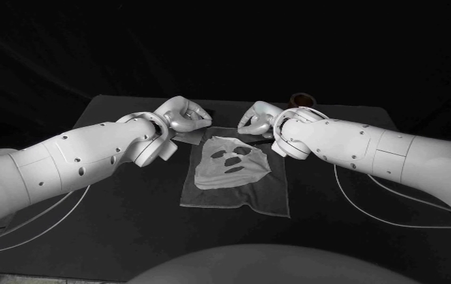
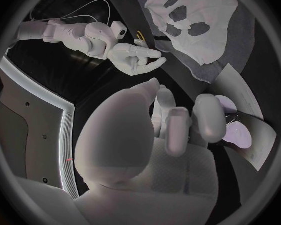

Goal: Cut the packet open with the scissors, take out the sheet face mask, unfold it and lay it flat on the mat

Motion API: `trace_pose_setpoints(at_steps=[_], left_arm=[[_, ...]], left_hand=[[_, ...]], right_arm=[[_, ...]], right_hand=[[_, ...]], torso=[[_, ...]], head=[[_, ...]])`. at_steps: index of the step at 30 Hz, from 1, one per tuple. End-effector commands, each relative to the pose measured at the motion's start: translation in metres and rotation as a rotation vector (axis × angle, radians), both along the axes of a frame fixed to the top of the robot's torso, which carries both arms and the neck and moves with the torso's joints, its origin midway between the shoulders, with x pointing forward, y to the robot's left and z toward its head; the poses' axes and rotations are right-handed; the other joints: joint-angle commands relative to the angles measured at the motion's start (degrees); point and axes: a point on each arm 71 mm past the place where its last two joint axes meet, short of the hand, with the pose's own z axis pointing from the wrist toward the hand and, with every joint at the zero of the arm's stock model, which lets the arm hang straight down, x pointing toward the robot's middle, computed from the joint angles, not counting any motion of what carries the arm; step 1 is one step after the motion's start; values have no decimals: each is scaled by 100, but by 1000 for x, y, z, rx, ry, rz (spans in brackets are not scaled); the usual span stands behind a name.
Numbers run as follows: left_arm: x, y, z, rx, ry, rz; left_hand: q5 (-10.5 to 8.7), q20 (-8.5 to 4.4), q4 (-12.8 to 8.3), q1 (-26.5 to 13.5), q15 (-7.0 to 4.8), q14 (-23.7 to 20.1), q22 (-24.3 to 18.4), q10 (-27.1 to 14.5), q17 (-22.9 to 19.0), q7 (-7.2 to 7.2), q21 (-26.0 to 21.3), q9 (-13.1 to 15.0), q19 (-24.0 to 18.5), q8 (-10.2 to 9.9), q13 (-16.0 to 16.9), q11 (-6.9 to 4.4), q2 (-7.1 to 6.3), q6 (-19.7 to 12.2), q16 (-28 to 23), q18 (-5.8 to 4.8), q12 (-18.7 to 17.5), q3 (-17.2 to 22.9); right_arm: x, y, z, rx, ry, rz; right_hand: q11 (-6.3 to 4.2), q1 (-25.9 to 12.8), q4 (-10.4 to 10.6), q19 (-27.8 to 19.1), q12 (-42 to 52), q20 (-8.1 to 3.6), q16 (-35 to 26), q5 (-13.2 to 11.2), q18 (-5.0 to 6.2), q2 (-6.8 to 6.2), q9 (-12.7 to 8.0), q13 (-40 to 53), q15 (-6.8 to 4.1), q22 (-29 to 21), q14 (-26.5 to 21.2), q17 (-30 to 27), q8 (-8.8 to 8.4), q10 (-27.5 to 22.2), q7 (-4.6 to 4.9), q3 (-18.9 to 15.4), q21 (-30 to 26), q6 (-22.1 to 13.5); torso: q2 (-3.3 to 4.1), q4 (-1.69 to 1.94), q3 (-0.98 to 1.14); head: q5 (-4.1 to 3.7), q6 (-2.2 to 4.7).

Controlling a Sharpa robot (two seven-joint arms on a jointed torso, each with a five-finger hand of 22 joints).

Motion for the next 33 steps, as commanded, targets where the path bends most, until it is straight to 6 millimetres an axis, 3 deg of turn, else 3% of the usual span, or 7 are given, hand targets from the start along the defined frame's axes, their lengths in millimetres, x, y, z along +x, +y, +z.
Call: trace_pose_setpoints(at_steps=[1,4,14,21,29,33], left_arm=[[1,-3,-3,74,8,-18],[2,-5,-3,79,9,-22],[-2,-16,-3,133,-28,-104],[-7,-23,-3,201,-79,-192],[-11,-28,-5,225,-93,-250],[-12,-29,-9,252,-80,-278]], left_hand=[[-8,-15,-17,-13,-49,317,236,229,770,-32,176,7,111,21,408,-12,61,10,96,-125,246,53],[-8,-23,-34,-21,-52,345,250,301,836,-31,195,-1,114,12,565,-13,51,-15,122,-127,341,74],[-7,-23,-112,33,-48,339,263,239,828,-25,211,-13,103,3,563,-8,49,-39,119,-127,342,158],[-6,-35,-246,125,-75,317,202,92,798,-80,138,-11,23,41,445,-51,125,64,101,-100,235,394],[-7,-58,-311,77,-100,325,197,87,830,-115,129,12,-2,110,446,-82,152,179,107,-96,203,520],[-8,-67,-336,37,-109,318,195,75,818,-114,127,-1,-11,85,428,-89,139,129,101,-95,179,558]], right_arm=[[-1,0,-9,-45,109,6],[-1,1,-12,-48,123,11],[-1,8,-18,-60,155,39],[0,8,-19,-64,136,39],[2,9,-18,-65,108,32],[3,12,-18,-67,92,34]], right_hand=[[65,-45,23,54,43,7,45,-54,-85,-36,3,846,61,89,538,1180,-61,305,22,-58,69,-94],[88,-61,38,63,65,26,61,-107,-93,-57,5,871,82,156,541,1203,-109,312,45,-104,118,-143],[134,-89,61,52,78,65,88,-121,-98,-115,3,890,124,228,546,1242,-214,311,93,-207,169,-256],[137,-90,66,62,97,72,111,-118,-104,-118,8,910,130,269,554,1283,-222,319,95,-224,197,-257],[103,38,34,70,138,77,143,-96,-108,18,73,958,113,369,564,1337,-160,336,47,-168,267,-68],[23,157,-21,58,176,37,153,-167,-105,152,148,1005,53,407,567,1354,-59,355,-51,-64,291,178]], torso=[[49,-5,9],[68,-7,11],[80,0,10],[110,9,-5],[128,21,-6],[124,15,-3]], head=[[2,22],[-17,31],[-10,23],[-30,16],[-48,27],[-43,21]])
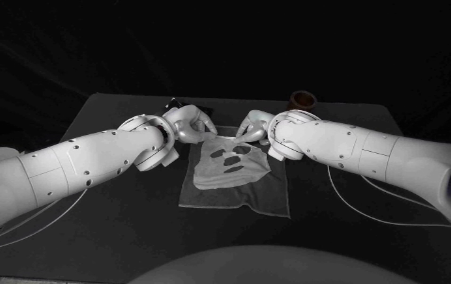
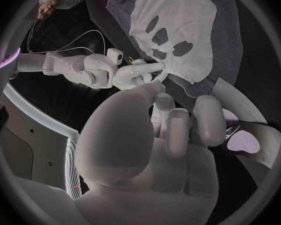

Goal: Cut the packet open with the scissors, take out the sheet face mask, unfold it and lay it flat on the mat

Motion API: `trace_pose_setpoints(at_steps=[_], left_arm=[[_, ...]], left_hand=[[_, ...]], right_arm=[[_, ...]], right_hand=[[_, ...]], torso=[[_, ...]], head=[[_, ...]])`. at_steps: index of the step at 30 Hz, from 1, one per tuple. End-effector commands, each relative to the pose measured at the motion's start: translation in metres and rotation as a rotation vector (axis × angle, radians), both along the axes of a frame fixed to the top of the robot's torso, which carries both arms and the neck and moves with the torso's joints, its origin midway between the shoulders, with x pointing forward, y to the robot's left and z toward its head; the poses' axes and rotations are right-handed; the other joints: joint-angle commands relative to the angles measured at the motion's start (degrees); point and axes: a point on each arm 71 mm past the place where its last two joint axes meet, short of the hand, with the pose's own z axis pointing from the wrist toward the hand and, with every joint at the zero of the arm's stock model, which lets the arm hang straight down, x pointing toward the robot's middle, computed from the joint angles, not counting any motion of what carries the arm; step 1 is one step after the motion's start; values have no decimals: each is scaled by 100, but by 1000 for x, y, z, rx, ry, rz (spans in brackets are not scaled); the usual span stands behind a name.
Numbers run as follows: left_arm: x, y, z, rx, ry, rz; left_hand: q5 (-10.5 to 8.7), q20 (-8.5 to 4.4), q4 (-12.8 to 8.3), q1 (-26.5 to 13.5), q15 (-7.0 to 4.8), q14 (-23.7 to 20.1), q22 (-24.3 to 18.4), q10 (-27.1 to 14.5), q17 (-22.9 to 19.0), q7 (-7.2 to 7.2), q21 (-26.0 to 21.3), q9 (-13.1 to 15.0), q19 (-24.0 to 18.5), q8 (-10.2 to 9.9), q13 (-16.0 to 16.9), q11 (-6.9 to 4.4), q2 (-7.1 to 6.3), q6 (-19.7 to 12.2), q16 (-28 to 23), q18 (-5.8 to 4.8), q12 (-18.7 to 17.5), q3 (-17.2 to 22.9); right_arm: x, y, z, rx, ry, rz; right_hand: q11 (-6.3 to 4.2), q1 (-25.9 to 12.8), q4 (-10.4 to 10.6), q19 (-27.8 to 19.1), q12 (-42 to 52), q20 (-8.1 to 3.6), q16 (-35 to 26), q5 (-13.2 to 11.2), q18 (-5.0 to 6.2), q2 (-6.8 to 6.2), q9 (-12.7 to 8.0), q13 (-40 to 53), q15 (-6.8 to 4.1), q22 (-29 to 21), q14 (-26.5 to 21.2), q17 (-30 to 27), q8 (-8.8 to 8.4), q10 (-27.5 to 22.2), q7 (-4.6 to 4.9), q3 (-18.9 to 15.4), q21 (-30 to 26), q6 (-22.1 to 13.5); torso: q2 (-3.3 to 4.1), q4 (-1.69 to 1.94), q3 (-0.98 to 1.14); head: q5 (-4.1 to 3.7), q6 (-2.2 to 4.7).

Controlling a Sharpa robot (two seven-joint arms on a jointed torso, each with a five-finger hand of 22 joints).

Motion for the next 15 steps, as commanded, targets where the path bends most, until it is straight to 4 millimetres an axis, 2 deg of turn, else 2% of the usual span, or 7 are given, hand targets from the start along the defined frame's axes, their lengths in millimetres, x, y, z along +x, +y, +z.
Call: trace_pose_setpoints(at_steps=[1,7,11,15], left_arm=[[-4,-6,-3,53,4,-86],[-6,-7,-8,86,18,-108],[-7,-8,-10,104,18,-124],[-8,-9,-11,120,12,-136]], left_hand=[[-7,-12,-2,-55,-43,323,189,-45,817,-2,-25,-11,-39,-16,-6,-14,9,-14,10,-6,-26,41],[-7,-23,-46,-148,-56,307,184,-90,789,19,-31,-70,-58,-139,-53,-30,-12,-179,-6,-3,-82,143],[-7,-41,-94,-241,-83,271,147,-300,723,39,-77,-178,-104,-377,-311,-63,-48,-446,-40,11,-273,285],[-7,-51,-129,-294,-96,240,108,-409,669,9,-124,-238,-146,-521,-443,-82,-71,-581,-68,23,-383,374]], right_arm=[[0,3,0,-9,-30,11],[1,3,0,-16,-53,8],[2,3,0,-15,-62,5],[2,2,0,-15,-64,5]], right_hand=[[-84,61,-14,16,34,-19,17,-35,-64,61,41,960,-40,24,569,1376,61,358,-49,68,46,125],[-190,142,-75,9,50,-94,22,-92,-67,199,145,986,-128,70,571,1386,193,370,-172,196,70,358],[-214,152,-88,9,61,-116,28,-93,-69,238,179,1000,-150,86,573,1396,229,377,-199,235,78,391],[-221,155,-92,8,61,-122,27,-91,-69,254,190,1002,-156,89,573,1395,239,378,-207,251,79,397]], torso=[[-3,-4,3],[-4,-7,0],[-1,-6,-2],[0,-3,1]], head=[[4,-7],[-12,-13],[-21,-19],[-22,-20]])
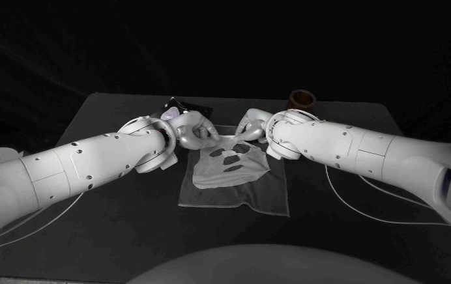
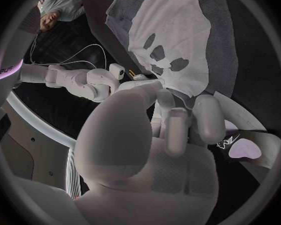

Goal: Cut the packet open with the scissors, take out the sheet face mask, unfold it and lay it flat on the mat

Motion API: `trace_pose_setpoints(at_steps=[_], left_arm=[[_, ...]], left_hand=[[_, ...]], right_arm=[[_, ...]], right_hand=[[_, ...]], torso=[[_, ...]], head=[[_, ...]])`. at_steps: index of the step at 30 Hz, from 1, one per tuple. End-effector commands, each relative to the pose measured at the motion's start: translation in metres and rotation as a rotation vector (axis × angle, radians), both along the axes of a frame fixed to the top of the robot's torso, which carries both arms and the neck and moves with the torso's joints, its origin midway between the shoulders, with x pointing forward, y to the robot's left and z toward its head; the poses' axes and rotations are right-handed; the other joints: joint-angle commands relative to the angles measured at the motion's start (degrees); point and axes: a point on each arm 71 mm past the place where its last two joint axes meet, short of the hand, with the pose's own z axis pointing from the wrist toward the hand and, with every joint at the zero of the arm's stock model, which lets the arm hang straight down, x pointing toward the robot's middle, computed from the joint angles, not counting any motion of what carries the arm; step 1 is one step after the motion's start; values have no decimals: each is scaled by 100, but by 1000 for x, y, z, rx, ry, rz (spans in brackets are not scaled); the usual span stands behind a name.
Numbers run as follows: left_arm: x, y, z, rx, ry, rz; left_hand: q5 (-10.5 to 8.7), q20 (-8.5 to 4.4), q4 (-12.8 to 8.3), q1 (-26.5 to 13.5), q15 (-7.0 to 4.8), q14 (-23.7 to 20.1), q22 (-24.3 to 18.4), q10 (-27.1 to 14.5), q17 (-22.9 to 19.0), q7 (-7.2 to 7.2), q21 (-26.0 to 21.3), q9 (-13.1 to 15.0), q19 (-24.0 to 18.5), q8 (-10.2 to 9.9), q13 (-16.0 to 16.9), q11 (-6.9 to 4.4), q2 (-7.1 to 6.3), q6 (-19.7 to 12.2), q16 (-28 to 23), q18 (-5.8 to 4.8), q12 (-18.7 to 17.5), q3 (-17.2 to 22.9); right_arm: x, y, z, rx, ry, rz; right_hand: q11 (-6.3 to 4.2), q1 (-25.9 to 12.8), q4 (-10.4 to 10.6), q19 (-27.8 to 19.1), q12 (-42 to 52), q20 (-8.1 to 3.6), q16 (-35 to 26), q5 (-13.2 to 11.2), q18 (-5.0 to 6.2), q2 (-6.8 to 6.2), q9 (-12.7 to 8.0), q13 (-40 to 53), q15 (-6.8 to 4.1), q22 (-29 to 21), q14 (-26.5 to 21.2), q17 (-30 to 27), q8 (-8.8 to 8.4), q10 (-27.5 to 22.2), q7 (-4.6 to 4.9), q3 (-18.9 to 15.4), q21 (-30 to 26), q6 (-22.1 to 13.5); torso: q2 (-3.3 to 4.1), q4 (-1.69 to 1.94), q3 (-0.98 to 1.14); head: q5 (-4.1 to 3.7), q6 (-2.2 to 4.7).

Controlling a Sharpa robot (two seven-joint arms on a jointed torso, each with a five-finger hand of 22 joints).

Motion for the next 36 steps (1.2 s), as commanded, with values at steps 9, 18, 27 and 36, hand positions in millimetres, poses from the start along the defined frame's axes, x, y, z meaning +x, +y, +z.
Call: trace_pose_setpoints(at_steps=[9,18,27,36], left_arm=[[-2,-4,-8,82,-1,-63],[0,-2,-13,135,24,-54],[1,-1,-17,171,45,-48],[2,-2,-24,197,45,-50]], left_hand=[[-7,7,-11,-99,-40,229,116,-71,672,-3,-26,-34,-49,-83,-67,-6,-6,-69,-31,23,-59,61],[-8,5,-23,-146,-39,229,116,55,676,0,-28,-59,-53,-148,126,-4,-11,-123,-32,23,48,87],[-8,8,-27,-217,-34,218,100,5,661,-2,-48,-107,-72,-278,105,-2,3,-268,-43,28,23,134],[-8,9,-36,-262,-37,216,91,-44,663,-18,-59,-144,-84,-387,87,-7,36,-397,-46,31,-5,189]], right_arm=[[1,1,2,1,-35,6],[0,2,1,1,-28,12],[0,3,1,1,-24,16],[0,3,1,1,-24,17]], right_hand=[[-61,9,-2,-16,31,-45,25,-11,-64,52,17,1003,-56,3,571,1387,32,386,-10,55,22,38],[-60,-5,3,-27,18,-49,18,-4,-60,51,22,990,-59,-16,568,1373,31,380,-6,57,8,27],[-58,-21,7,-37,-4,-52,10,5,-57,45,28,968,-60,-31,564,1357,29,370,-3,57,-5,14],[-57,-32,10,-52,-28,-55,1,21,-52,43,33,944,-60,-57,560,1342,30,359,-2,60,-25,5]], torso=[[3,1,0],[6,-1,1],[4,-1,2],[11,-8,-1]], head=[[-2,-7],[-18,-10],[-24,-22],[-29,-30]])
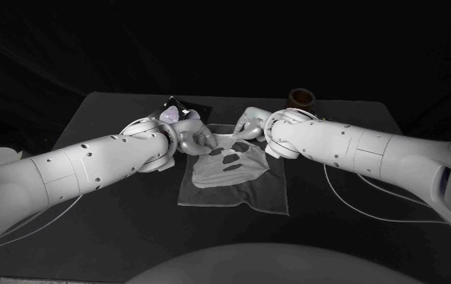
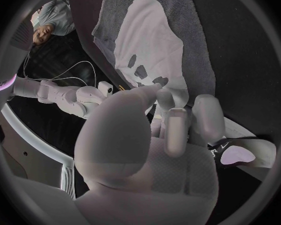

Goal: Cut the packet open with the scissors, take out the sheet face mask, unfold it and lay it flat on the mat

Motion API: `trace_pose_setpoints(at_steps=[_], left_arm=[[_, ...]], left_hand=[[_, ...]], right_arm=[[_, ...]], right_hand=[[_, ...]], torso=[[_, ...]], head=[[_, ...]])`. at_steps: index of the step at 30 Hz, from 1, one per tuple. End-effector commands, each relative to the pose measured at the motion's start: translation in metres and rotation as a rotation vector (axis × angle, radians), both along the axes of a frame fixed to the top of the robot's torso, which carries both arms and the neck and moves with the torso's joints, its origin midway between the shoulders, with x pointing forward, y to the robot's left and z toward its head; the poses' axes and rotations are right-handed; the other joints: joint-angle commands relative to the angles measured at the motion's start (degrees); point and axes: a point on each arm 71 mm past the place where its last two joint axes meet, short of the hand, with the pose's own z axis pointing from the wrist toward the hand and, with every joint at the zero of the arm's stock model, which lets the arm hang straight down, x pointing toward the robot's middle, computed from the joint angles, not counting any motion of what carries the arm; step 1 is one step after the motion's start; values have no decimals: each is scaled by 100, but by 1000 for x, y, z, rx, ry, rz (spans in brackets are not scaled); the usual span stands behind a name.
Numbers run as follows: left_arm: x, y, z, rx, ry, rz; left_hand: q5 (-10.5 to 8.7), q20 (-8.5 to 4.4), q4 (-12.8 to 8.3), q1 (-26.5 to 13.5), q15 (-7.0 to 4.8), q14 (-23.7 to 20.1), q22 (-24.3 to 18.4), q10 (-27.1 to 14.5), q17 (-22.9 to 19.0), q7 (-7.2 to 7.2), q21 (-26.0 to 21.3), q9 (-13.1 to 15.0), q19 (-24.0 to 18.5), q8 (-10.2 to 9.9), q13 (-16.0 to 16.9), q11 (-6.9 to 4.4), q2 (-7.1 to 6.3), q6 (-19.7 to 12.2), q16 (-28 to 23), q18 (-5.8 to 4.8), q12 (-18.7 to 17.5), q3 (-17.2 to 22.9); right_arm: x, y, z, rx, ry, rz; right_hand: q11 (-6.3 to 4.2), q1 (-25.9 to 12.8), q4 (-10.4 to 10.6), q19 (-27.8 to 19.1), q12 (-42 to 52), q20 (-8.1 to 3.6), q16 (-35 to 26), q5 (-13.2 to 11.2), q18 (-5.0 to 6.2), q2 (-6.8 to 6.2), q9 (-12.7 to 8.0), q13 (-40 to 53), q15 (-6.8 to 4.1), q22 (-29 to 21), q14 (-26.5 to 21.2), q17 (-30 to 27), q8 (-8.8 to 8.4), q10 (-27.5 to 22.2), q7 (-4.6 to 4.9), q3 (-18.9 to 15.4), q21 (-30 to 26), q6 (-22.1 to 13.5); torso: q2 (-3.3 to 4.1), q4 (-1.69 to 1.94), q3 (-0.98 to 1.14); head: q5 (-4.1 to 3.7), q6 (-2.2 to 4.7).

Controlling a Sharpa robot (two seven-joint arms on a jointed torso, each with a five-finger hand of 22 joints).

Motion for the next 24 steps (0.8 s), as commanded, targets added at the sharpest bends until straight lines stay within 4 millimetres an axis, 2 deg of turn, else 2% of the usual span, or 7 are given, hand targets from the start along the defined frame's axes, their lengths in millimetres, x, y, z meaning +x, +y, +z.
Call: trace_pose_setpoints(at_steps=[1,7,20,24], left_arm=[[-1,0,-5,30,9,-13],[-1,4,-8,41,18,-10],[-5,5,-11,69,58,-35],[-6,5,-12,76,69,-39]], left_hand=[[-8,11,-8,-44,-32,211,90,-30,663,6,-26,-6,-46,-21,-2,-12,-1,-45,-21,32,-33,35],[-8,10,-14,-44,-34,213,93,-24,669,0,-22,-9,-44,-30,12,-16,-5,-57,-19,31,-26,39],[-8,9,-13,-63,-36,217,100,-12,678,14,-14,-2,-39,-20,36,-14,1,-22,-17,29,-12,42],[-8,9,-14,-68,-35,216,100,-11,677,17,-15,1,-40,-15,41,-12,1,-9,-17,29,-10,42]], right_arm=[[0,1,0,-2,-5,10],[0,1,0,-2,-5,8],[2,-2,0,-1,-15,-7],[4,-4,1,4,-27,-22]], right_hand=[[-28,-32,11,-23,-20,-29,27,21,-47,44,10,944,-21,-9,560,1342,32,349,1,29,-23,9],[-28,-37,9,-26,-34,-30,21,35,-46,41,15,931,-21,-11,557,1330,33,343,2,33,-26,2],[-22,-75,25,-57,-81,-33,3,91,-38,49,35,887,-18,-54,549,1298,33,321,11,53,-64,-28],[-19,-107,65,-61,-95,-32,2,131,-39,118,58,878,-15,-45,548,1296,37,317,14,105,-66,-54]], torso=[[0,0,-3],[-1,2,4],[0,6,1],[2,8,0]], head=[[-12,-6],[-20,-17],[-59,-33],[-62,-39]])
